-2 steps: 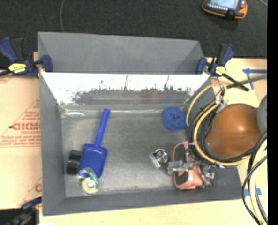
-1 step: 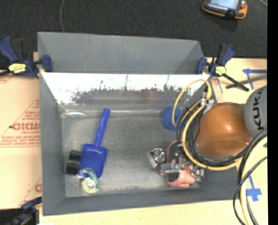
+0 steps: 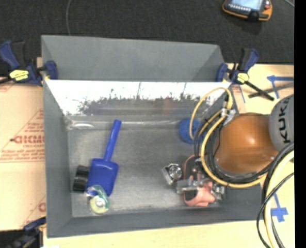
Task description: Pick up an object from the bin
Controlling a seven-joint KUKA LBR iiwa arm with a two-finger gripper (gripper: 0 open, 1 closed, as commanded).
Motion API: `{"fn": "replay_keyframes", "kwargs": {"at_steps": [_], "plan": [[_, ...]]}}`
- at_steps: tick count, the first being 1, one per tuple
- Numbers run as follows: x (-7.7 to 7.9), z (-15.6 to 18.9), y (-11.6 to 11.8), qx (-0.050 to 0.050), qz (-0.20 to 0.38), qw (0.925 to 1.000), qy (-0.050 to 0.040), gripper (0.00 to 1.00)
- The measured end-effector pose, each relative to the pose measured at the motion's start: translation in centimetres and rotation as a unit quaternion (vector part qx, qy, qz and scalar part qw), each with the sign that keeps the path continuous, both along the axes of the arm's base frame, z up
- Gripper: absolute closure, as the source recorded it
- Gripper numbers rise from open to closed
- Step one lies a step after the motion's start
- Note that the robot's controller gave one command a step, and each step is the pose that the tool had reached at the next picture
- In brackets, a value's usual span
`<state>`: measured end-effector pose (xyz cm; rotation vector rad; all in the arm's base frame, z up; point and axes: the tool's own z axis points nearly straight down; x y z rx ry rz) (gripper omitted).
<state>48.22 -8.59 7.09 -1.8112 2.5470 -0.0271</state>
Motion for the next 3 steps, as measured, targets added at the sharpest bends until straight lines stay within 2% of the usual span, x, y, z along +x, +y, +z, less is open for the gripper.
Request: {"fn": "replay_keyframes", "kwargs": {"at_steps": [1, 3], "plan": [[-0.3, 2.1, 0.1, 0.002, -0.002, 1.0000, 0.0041, 1.00], [-0.3, 6.0, 0.1, 0.002, -0.003, 1.0000, 0.0040, 1.00]]}}
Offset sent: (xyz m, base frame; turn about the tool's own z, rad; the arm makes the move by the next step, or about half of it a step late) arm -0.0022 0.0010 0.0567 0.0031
